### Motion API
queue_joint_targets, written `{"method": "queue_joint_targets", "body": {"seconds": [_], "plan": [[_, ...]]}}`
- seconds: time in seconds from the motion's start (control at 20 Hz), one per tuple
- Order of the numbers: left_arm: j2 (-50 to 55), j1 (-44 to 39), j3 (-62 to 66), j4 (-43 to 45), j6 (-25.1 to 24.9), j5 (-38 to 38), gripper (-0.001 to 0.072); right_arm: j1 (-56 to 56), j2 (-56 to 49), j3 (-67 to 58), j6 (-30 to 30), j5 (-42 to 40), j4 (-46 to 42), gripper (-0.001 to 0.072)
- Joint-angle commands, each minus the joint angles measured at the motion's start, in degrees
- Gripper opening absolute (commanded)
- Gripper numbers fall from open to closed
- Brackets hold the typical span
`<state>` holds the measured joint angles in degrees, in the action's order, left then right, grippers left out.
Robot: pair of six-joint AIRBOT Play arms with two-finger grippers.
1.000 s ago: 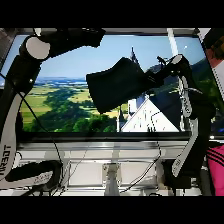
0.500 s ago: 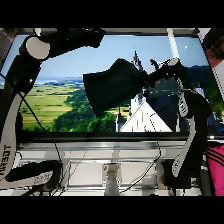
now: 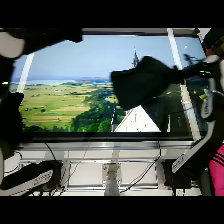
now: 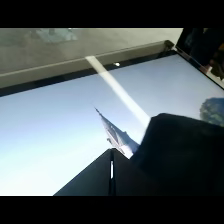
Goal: Fold the clothes and pants, and hang the long-sleeved shirts on hangers.
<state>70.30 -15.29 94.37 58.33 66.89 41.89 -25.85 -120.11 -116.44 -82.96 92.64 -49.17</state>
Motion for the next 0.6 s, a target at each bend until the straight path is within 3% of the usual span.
{"method": "queue_joint_targets", "body": {"seconds": [0.0,0.25,0.55], "plan": [[-7.0,4.2,0.0,1.7,0.7,5.8,0.002,-14.5,3.1,0.1,-0.3,4.5,-4.3,0.0017],[-16.6,7.6,0.0,1.7,0.7,5.8,0.002,-29.2,5.2,0.1,-3.3,8.5,-14.7,0.0017],[-19.1,8.0,0.0,1.7,0.6,5.8,0.0021,-35.7,6.3,0.1,-7.3,9.7,-23.7,0.0028]]}}
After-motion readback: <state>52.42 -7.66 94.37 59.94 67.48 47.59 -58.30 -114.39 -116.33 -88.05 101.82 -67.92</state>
